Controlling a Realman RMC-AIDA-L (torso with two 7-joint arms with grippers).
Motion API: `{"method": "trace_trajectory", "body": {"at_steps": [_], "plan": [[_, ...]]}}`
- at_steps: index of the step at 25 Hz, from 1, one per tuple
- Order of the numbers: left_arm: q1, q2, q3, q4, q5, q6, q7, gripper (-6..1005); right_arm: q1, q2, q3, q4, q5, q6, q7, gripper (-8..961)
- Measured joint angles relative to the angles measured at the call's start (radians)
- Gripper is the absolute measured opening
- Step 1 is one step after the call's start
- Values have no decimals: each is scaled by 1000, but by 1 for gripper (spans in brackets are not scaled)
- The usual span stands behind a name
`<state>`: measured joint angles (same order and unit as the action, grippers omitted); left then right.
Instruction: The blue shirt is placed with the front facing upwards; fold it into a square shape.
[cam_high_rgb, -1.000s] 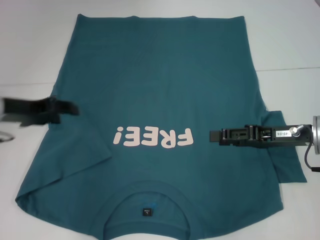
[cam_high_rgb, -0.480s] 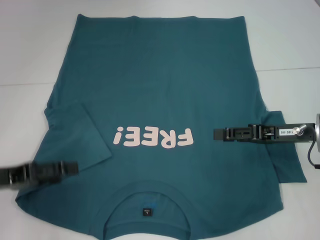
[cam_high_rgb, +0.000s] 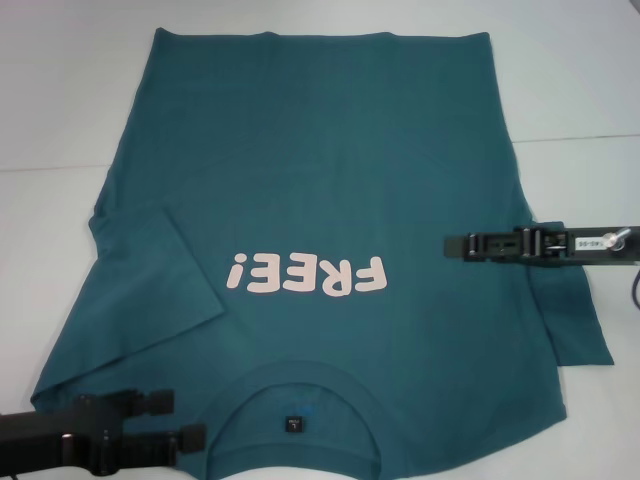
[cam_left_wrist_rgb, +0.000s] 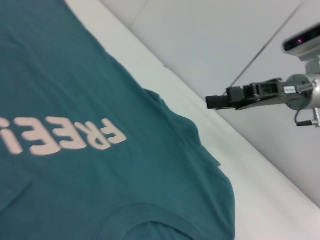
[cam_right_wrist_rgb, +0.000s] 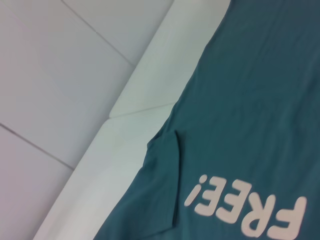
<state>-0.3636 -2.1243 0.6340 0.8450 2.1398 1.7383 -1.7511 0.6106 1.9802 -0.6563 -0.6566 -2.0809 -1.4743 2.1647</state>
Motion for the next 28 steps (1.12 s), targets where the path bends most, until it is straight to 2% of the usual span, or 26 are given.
{"method": "trace_trajectory", "body": {"at_steps": [5,11,12,17,23,28], "plan": [[4,-15,-2,-3,-15,4,29,951,-17,-32,25,-7,-1,-41,39,594],[4,-22,-20,-5,-47,2,4,951,-55,-120,34,-75,-75,-83,230,595],[4,-22,-30,-4,-51,1,1,951,-61,-129,43,-103,-97,-89,268,595],[5,-21,-56,-5,-54,5,0,950,-71,-141,120,-212,-190,-102,353,595],[-2,-26,-56,-5,-55,5,0,950,-74,-142,186,-223,-219,-89,361,594],[-4,-27,-56,-6,-64,6,-1,950,-69,-143,184,-216,-359,-31,447,594]]}}
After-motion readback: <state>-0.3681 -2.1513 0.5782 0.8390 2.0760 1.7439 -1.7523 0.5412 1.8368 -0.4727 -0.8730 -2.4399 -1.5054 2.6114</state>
